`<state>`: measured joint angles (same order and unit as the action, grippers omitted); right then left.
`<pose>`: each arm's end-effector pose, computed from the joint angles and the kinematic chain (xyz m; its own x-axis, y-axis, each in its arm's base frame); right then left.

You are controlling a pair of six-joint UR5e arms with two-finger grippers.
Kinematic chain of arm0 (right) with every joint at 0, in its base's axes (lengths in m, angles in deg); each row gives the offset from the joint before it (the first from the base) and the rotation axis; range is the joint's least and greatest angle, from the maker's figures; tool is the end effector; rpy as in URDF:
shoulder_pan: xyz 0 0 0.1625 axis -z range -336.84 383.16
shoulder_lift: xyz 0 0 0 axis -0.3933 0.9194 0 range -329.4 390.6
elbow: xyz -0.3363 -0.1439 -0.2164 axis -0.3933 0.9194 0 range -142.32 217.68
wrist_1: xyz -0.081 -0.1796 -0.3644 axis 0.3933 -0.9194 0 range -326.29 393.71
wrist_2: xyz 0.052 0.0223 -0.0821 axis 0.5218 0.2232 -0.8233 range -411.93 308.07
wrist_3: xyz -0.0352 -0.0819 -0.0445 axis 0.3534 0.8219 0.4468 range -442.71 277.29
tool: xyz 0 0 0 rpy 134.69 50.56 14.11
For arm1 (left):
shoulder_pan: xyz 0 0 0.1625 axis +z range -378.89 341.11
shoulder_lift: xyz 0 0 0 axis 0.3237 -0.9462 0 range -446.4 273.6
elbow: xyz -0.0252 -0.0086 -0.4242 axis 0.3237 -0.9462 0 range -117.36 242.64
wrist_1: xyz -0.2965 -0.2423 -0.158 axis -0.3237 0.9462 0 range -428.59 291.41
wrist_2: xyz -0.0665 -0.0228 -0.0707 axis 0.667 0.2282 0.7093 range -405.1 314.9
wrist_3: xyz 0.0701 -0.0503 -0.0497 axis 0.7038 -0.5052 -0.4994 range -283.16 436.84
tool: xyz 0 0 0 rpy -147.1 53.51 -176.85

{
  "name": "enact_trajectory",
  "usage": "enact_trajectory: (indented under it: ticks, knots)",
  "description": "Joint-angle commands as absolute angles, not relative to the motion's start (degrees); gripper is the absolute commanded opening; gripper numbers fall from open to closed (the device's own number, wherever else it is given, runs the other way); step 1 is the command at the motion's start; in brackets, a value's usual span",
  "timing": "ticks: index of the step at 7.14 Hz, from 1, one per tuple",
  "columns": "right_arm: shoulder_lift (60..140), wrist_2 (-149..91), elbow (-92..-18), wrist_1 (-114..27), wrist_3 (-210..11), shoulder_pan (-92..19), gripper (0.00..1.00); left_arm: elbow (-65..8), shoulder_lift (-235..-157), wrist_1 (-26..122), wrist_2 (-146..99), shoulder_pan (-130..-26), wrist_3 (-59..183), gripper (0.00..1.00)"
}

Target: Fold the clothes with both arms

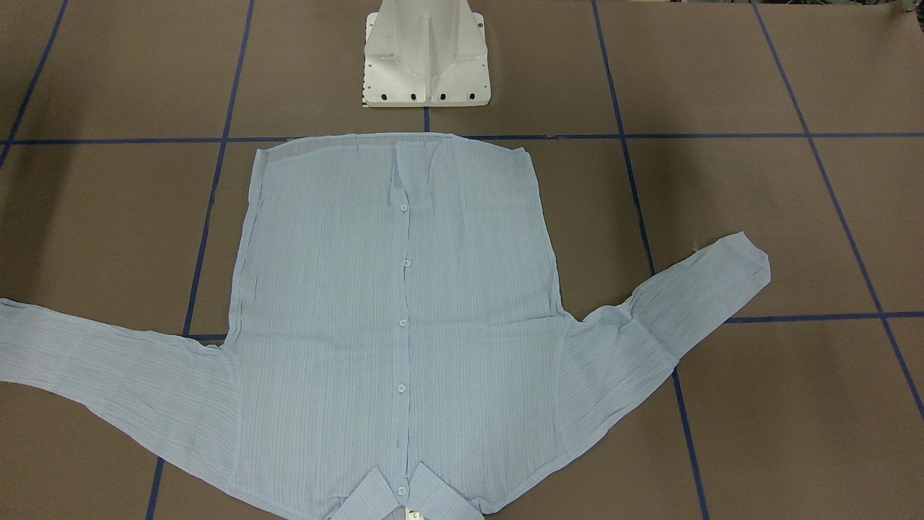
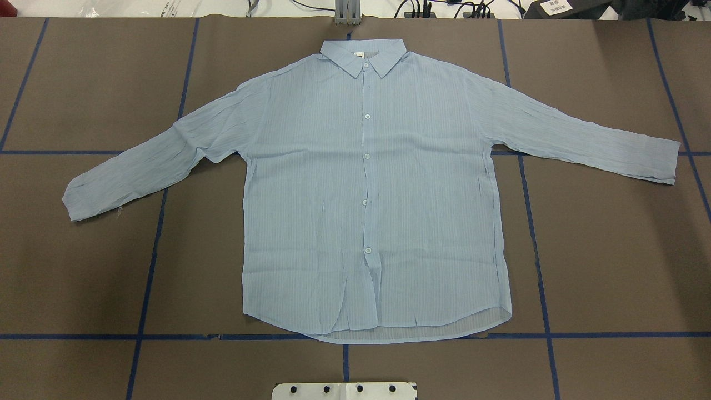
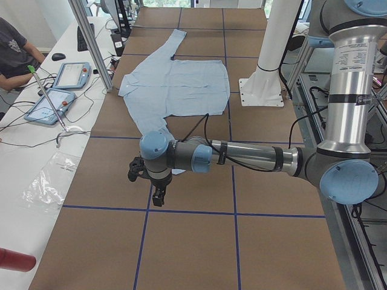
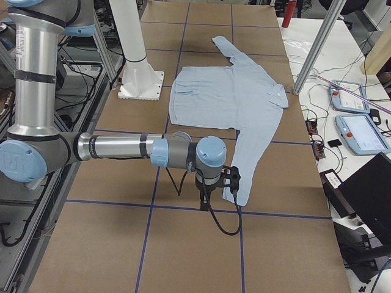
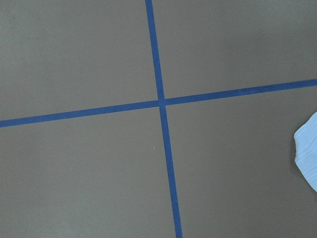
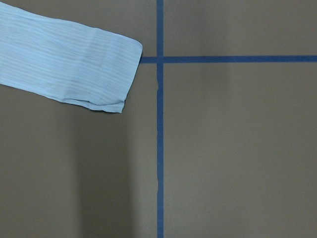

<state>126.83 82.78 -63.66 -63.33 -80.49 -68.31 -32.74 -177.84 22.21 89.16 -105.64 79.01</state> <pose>0.0745 -0.4401 0.6242 0.7103 0.0031 0.7039 0.0019 1.0000 -0.0062 -0.0349 -0.5111 0.5983 0.7072 0.1703 -0.6862 -0.0829 0.9838 0.1587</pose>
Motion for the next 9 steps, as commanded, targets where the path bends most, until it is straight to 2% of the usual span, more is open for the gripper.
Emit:
enact_trajectory:
  ticks: [1,3,6,9]
  knots:
    - [124.21,82.90,-63.04,-56.96,-80.51,-67.72,1.00,-33.25,-182.71,23.25,89.02,-105.55,79.47,1.00]
    - [123.78,83.33,-59.72,-48.35,-80.60,-64.48,1.00,-32.72,-185.98,24.14,89.37,-104.58,78.86,1.00]
    - [122.01,84.74,-51.37,-36.64,-83.40,-60.97,1.00,-32.82,-181.51,37.02,89.11,-104.40,76.68,1.00]
    - [117.82,85.09,-46.20,-36.26,-84.99,-59.37,1.00,-33.33,-183.94,37.14,89.54,-100.81,60.27,1.00]
